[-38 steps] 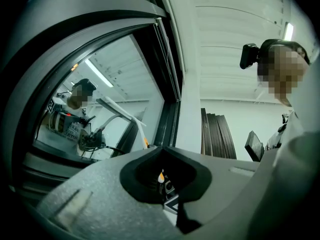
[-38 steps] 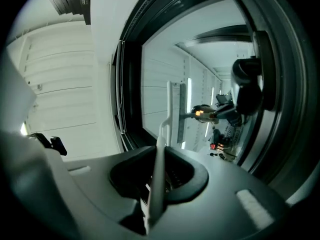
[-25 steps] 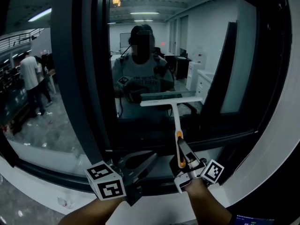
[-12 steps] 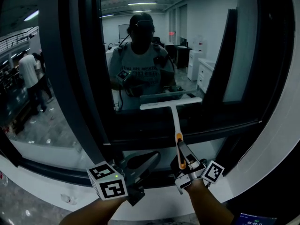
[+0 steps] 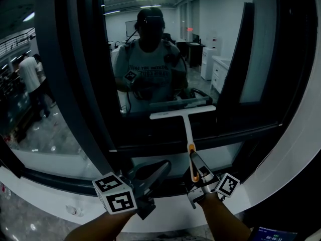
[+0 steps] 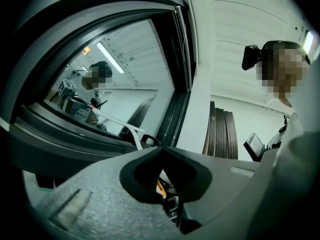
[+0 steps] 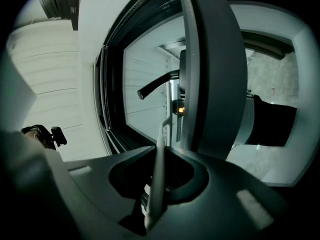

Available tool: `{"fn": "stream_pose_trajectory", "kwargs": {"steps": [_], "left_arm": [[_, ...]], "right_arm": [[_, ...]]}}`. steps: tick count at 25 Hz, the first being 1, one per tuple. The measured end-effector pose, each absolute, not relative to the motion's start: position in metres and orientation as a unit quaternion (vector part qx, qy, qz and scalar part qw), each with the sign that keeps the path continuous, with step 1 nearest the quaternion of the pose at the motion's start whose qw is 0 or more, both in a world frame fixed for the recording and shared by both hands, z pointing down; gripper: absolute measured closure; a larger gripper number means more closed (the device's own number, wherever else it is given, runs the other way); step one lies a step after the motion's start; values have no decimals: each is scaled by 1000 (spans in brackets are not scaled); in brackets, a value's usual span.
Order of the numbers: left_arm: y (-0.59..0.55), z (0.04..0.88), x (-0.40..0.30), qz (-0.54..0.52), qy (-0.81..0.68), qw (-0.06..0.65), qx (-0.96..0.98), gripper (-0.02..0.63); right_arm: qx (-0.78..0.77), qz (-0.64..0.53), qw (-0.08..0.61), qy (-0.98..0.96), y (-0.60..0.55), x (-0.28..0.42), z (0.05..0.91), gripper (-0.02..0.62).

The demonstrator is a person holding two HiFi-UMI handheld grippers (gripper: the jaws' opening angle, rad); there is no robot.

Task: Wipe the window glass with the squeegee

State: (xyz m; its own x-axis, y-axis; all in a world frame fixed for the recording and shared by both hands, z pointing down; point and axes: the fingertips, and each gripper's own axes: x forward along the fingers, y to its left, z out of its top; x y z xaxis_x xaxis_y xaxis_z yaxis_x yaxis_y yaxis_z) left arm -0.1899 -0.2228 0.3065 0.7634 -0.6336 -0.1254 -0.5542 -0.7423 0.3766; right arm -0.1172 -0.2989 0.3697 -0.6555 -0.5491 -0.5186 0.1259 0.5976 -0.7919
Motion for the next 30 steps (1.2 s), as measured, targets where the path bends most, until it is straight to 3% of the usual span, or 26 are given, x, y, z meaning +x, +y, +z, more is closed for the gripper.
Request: {"fn": "stream_pose_trajectory", "kwargs": {"steps": [17,30], "left_arm": [[-228,315,-189,-130,-317,171,924,606],[-197,277,-221,-159,-305,104,933,606]], "right_arm": [[-146,-457,390,786,-296,-116,394,534],[-59,-351,449,820,-270,-144,264,534]]}}
